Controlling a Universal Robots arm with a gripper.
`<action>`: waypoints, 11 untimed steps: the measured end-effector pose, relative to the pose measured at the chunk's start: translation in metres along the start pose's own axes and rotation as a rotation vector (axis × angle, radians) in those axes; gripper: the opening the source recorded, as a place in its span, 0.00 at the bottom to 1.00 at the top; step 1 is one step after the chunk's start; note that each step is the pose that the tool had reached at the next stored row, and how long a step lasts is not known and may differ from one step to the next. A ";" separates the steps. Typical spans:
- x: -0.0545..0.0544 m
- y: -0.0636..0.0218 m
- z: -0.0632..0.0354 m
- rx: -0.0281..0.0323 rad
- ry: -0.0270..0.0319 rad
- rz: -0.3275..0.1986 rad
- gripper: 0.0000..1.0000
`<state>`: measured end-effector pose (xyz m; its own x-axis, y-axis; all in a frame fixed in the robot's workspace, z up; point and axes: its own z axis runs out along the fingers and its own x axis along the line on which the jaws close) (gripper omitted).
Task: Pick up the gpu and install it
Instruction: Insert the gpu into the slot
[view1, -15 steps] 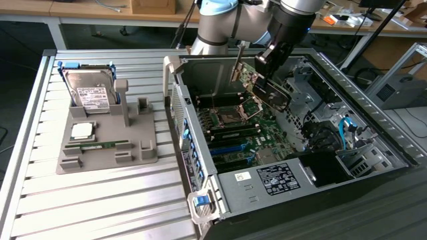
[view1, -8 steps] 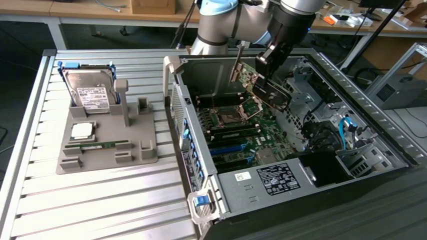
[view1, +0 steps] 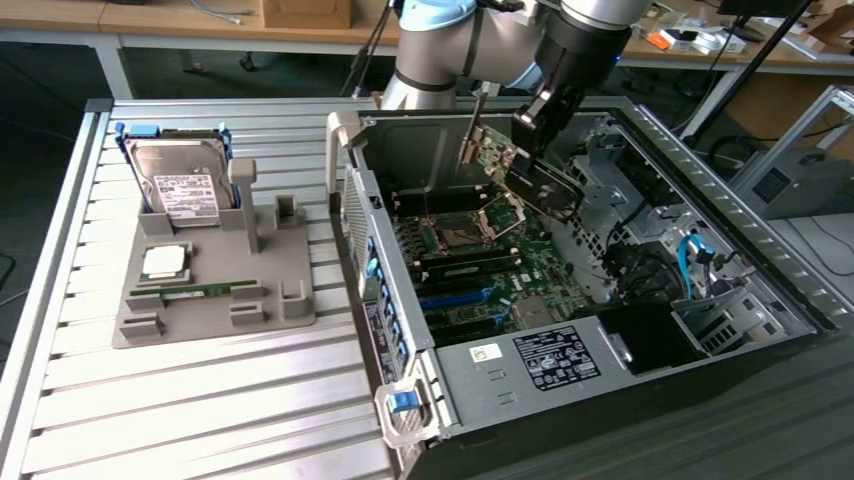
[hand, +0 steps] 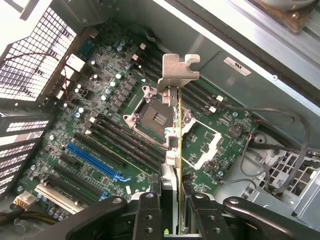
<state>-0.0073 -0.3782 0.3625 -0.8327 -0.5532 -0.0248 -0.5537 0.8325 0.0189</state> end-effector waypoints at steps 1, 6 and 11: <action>0.000 0.0000 0.0000 -0.0001 0.0001 -0.004 0.27; 0.000 0.0000 0.0000 -0.0004 0.0004 -0.019 0.27; 0.000 0.0000 0.0000 -0.0008 0.0006 -0.032 0.27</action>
<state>-0.0074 -0.3782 0.3625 -0.8147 -0.5794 -0.0248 -0.5799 0.8145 0.0189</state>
